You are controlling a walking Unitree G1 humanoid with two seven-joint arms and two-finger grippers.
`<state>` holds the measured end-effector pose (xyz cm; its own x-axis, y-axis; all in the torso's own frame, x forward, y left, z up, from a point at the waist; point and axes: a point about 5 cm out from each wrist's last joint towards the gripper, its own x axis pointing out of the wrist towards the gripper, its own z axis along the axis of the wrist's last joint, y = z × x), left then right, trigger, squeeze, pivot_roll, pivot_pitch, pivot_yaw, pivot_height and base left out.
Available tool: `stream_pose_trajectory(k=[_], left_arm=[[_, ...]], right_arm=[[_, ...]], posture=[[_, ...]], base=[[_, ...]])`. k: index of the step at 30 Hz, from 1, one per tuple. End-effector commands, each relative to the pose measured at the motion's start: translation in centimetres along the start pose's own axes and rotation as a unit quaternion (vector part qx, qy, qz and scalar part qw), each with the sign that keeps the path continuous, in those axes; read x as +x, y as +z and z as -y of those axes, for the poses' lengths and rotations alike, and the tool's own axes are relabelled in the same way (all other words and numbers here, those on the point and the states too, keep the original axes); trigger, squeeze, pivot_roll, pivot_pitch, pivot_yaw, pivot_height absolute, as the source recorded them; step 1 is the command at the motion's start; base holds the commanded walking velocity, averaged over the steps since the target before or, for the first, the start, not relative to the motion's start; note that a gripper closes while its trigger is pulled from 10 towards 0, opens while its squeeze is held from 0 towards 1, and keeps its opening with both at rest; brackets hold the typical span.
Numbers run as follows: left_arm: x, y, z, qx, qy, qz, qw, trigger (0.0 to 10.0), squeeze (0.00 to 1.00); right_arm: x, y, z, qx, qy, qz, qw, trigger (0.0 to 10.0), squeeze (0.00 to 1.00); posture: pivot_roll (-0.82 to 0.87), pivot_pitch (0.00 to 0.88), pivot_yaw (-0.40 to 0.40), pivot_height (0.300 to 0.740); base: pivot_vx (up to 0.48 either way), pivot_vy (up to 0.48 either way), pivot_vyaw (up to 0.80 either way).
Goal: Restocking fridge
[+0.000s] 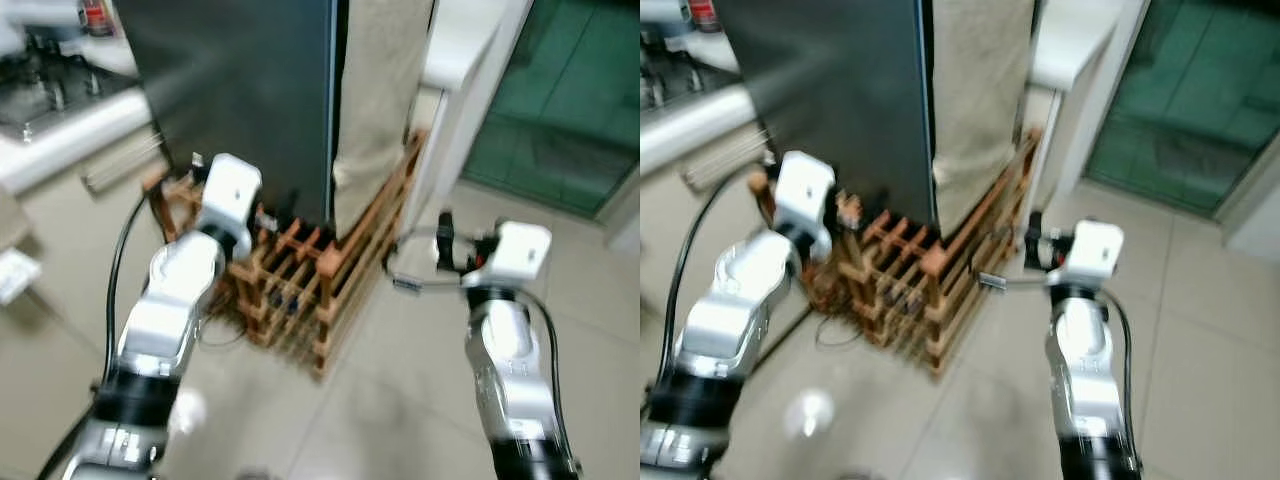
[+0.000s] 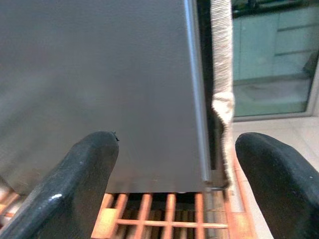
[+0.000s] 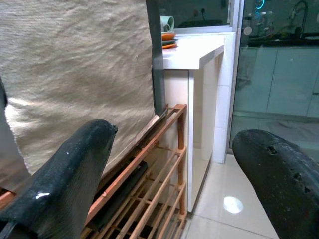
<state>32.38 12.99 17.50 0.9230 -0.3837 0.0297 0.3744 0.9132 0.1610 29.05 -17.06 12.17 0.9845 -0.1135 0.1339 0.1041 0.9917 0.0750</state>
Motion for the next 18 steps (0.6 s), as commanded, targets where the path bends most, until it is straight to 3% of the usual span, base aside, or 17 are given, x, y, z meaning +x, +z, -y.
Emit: stream_pose_trajectory(k=[1, 2, 6, 11, 18], left_arm=[[0.7, 0.5, 0.4, -0.041, 0.003, 0.014, 0.999, 10.0, 0.0], [0.4, -1.1, -0.5, -0.092, 0.053, -0.007, 0.994, 10.0, 0.0], [-0.9, -2.8, -1.5, -0.11, 0.106, -0.025, 0.988, 10.0, 0.0], [-0.8, -3.1, -1.2, -0.11, 0.107, -0.027, 0.988, 10.0, 0.0], [-0.1, -1.6, -1.9, -0.102, 0.1, 0.018, 0.99, 10.0, 0.0]], right_arm=[[0.2, 1.0, 0.7, -0.007, -0.012, 0.024, 1.0, 10.0, 0.0], [0.2, 1.1, 1.0, -0.005, -0.018, 0.024, 1.0, 10.0, 0.0], [-0.3, 1.2, 1.7, 0.007, -0.042, 0.028, 0.999, 10.0, 0.0], [-0.6, 1.0, 2.3, 0.013, -0.058, 0.028, 0.998, 10.0, 0.0], [-0.2, 0.9, 2.0, 0.006, -0.045, 0.023, 0.999, 10.0, 0.0]], posture=[[-0.09, 0.0, 0.06, 0.74], [-0.1, 0.0, 0.057, 0.74], [-0.11, 0.0, 0.048, 0.74], [-0.11, 0.0, 0.048, 0.74], [-0.11, 0.0, 0.045, 0.74]], base=[[0.0, 0.0, -0.69], [0.0, 0.0, -0.8], [0.0, 0.0, -0.79], [0.0, 0.0, -0.78], [0.0, 0.0, 0.0]])
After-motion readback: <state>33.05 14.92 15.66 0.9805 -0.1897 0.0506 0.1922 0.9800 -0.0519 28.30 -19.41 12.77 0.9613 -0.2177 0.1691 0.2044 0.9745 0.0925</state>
